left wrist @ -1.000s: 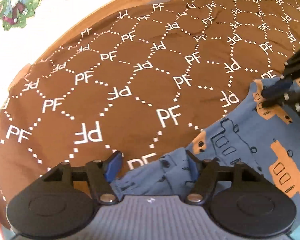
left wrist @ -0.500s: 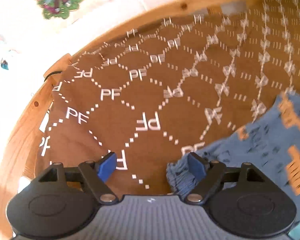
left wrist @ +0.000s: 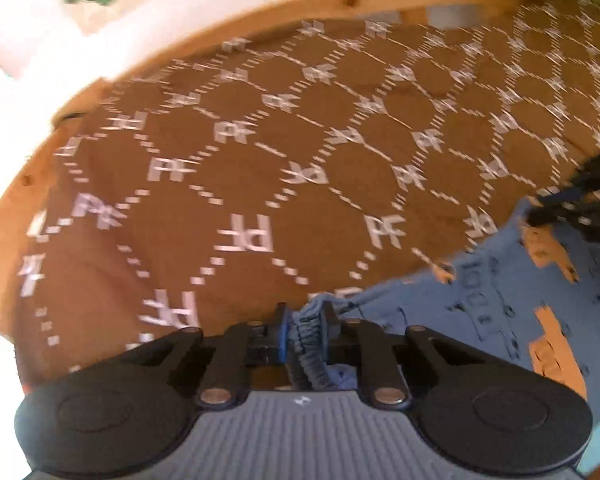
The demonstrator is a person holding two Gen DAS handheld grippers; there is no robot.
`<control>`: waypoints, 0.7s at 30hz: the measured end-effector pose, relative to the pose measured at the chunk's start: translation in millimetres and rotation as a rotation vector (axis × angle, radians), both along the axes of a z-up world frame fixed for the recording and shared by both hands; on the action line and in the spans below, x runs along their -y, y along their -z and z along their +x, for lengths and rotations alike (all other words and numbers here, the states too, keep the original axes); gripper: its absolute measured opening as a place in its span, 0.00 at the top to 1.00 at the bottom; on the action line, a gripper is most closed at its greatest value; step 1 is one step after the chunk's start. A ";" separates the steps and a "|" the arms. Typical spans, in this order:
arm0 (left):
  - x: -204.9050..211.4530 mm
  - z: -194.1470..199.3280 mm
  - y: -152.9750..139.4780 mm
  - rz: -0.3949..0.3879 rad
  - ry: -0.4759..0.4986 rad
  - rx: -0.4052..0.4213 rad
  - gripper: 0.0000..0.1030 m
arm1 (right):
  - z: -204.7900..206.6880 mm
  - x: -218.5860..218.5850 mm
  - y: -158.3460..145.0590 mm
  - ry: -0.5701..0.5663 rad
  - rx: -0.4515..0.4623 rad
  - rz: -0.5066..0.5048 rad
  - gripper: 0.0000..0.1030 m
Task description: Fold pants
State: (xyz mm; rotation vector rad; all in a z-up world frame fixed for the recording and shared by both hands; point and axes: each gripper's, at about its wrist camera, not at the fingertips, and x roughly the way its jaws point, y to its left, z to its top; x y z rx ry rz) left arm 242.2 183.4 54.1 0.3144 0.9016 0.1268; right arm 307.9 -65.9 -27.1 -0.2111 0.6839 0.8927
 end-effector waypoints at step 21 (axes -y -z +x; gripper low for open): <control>81.1 -41.7 38.3 0.148 0.065 0.011 0.16 | -105.0 72.4 -0.2 0.018 0.143 -0.202 0.30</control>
